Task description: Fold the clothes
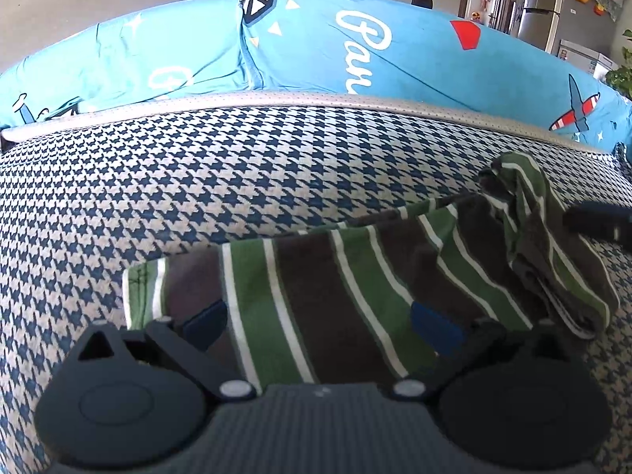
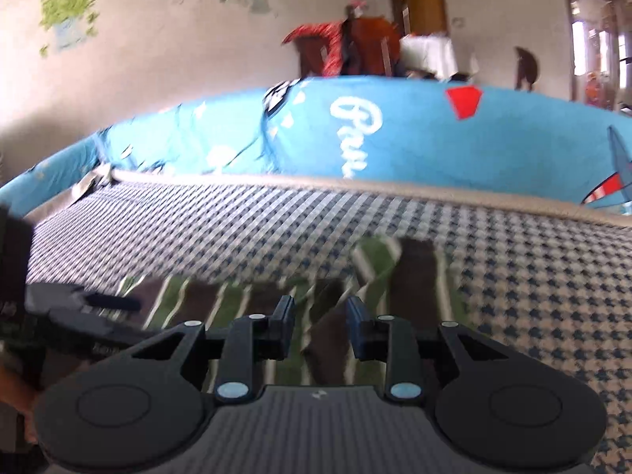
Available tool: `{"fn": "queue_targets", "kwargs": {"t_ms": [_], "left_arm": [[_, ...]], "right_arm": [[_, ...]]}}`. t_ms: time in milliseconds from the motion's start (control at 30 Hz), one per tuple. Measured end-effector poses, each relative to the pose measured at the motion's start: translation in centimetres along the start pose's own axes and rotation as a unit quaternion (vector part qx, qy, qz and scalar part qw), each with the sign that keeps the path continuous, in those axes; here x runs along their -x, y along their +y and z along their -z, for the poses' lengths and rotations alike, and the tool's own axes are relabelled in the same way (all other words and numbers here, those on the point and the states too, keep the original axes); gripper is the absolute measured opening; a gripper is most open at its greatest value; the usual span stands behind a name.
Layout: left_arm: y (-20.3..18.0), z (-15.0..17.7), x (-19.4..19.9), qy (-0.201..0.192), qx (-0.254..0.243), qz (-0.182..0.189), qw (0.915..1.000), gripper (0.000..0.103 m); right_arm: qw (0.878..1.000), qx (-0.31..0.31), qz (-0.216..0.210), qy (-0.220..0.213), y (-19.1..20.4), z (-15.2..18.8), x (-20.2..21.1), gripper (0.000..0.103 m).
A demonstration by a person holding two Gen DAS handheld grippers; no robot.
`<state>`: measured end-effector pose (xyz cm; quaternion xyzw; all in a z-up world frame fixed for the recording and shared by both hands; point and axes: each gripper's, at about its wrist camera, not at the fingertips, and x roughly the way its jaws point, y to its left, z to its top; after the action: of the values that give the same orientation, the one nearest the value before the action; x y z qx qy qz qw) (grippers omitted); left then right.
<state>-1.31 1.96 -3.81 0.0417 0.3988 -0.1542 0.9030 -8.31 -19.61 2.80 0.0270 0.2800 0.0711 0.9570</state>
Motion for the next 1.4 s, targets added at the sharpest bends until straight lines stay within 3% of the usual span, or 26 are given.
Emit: {"fn": "queue_targets", "kwargs": {"t_ms": [133, 367, 533, 667, 833, 1133, 1400], "left_arm": [[0.3, 0.4, 0.3, 0.001, -0.001, -0.007, 1.0000, 0.103], [2.1, 1.0, 1.0, 0.006, 0.015, -0.019, 0.9997, 0.103], [3.3, 1.4, 1.7, 0.009, 0.025, -0.029, 0.9992, 0.103], [4.5, 2.0, 1.9, 0.018, 0.031, -0.044, 0.9984, 0.103], [5.8, 2.1, 1.8, 0.025, 0.050, -0.052, 0.9971, 0.103], [8.0, 2.5, 3.5, 0.027, 0.076, -0.057, 0.9951, 0.103], [9.3, 2.4, 3.9, 0.026, 0.082, -0.060, 0.9944, 0.103]], "right_arm": [[0.998, -0.037, 0.056, -0.003, -1.0, -0.4, -1.1, 0.030], [0.992, -0.063, 0.111, 0.007, -1.6, -0.5, -3.5, 0.029], [0.994, -0.059, 0.088, 0.024, -0.9, -0.1, -5.3, 0.029], [0.996, -0.016, 0.065, 0.059, 0.8, 0.9, -7.4, 0.028], [0.994, 0.020, 0.078, 0.076, 1.8, 1.5, -9.1, 0.029], [0.996, 0.000, 0.074, 0.049, 2.4, 0.6, -5.5, 0.029], [0.999, 0.010, -0.005, 0.044, 6.6, 2.3, -2.7, 0.029]]}}
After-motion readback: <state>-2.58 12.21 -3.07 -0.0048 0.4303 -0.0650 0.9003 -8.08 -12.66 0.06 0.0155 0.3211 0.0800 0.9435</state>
